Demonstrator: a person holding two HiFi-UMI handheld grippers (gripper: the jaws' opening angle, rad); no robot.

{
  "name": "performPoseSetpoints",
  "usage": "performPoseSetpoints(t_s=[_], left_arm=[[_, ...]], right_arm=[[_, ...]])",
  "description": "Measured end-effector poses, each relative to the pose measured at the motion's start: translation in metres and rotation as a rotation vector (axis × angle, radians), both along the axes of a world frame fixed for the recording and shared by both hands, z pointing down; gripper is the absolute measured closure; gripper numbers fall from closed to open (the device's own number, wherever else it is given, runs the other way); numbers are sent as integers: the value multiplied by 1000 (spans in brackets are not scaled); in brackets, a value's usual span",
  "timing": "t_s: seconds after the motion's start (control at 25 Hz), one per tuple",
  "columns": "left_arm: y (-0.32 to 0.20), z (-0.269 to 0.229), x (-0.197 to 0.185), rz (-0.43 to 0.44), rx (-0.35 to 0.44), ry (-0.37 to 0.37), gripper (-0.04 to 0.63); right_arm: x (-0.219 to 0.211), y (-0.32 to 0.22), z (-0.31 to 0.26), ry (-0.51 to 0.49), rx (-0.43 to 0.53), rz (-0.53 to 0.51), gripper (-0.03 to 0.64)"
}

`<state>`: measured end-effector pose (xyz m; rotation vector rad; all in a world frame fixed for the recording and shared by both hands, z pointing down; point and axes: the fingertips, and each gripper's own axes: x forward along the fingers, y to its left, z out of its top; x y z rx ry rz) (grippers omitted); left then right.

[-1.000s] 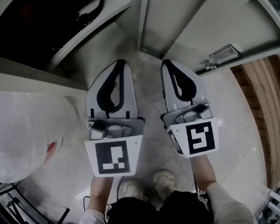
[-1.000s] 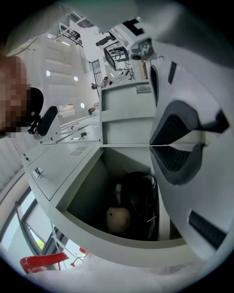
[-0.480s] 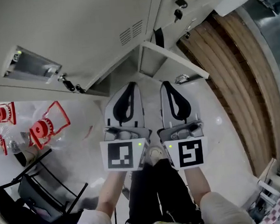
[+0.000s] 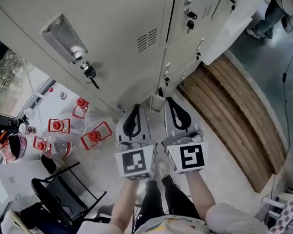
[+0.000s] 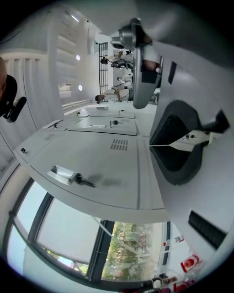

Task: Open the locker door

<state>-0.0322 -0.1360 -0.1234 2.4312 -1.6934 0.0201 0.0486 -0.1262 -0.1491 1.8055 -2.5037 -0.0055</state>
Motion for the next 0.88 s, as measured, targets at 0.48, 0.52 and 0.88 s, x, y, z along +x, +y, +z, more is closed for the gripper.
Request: performPoseSetpoints(t_s=[0.48,0.52,0.88], left_arm=[[32,-144,-64,-164,130,-9,575],[38,-147,-71,-184,135,16,575],[65,-145,-103,-286,132,8,575]], right_arm=[[-11,32,-140,-27,50,-56,612],[-14,36,-141,-18,40,-75,612],[-16,51,-144,40,75,-140,612]])
